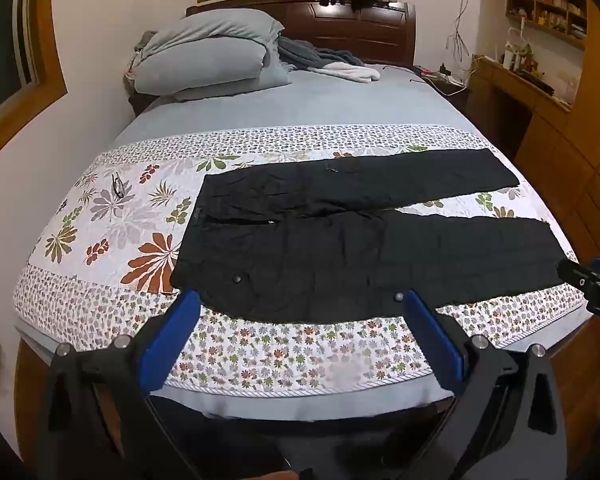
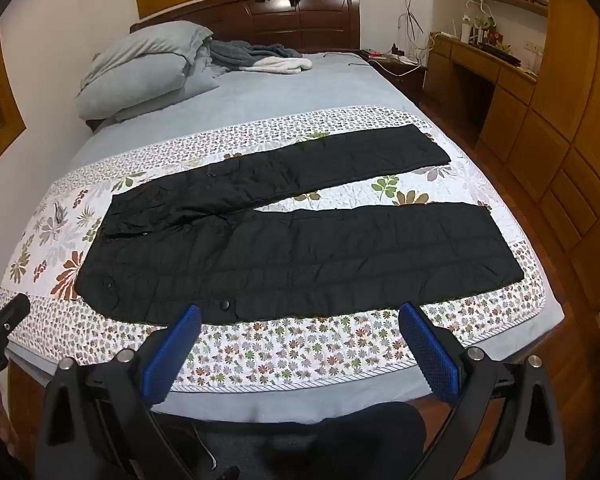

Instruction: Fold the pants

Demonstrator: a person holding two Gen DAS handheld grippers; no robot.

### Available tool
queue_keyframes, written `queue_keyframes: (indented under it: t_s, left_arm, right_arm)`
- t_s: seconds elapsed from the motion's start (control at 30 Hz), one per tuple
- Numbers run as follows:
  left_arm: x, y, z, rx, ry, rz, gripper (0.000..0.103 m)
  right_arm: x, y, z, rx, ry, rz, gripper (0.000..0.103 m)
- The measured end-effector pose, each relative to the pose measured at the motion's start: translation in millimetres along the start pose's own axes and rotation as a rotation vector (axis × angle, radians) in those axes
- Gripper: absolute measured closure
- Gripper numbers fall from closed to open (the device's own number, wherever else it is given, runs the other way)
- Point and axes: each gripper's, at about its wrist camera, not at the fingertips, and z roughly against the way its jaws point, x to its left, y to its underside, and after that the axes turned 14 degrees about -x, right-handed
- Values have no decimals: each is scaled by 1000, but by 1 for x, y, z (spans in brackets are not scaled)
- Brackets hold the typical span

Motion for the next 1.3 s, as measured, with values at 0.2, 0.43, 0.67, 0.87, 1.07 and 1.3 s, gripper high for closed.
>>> queue_keyframes:
  t_s: [0.2, 0.43, 0.67, 0.87, 1.07, 1.3]
  left_arm:
    - [-2, -1, -3, 2, -7, 1, 2]
    - [1, -2, 0, -5, -4, 3, 2]
    - [0, -3, 2, -9, -3, 4, 2]
    - [0, -2, 2, -7, -3, 1, 2]
    - [1, -3, 1, -8, -3, 3, 2]
    - [0, -2, 1, -10, -7, 3, 2]
  right_arm:
    - [1, -2, -1, 6, -5, -1, 3]
    - [-2, -2, 1, -1, -4, -1, 3]
    - [1, 0, -1, -3, 1, 7, 3]
    - [0, 0, 0, 0, 3, 4, 3]
    - [-2, 0, 0, 3, 2, 2, 3]
    - [-1, 0, -2, 5, 1, 3, 3]
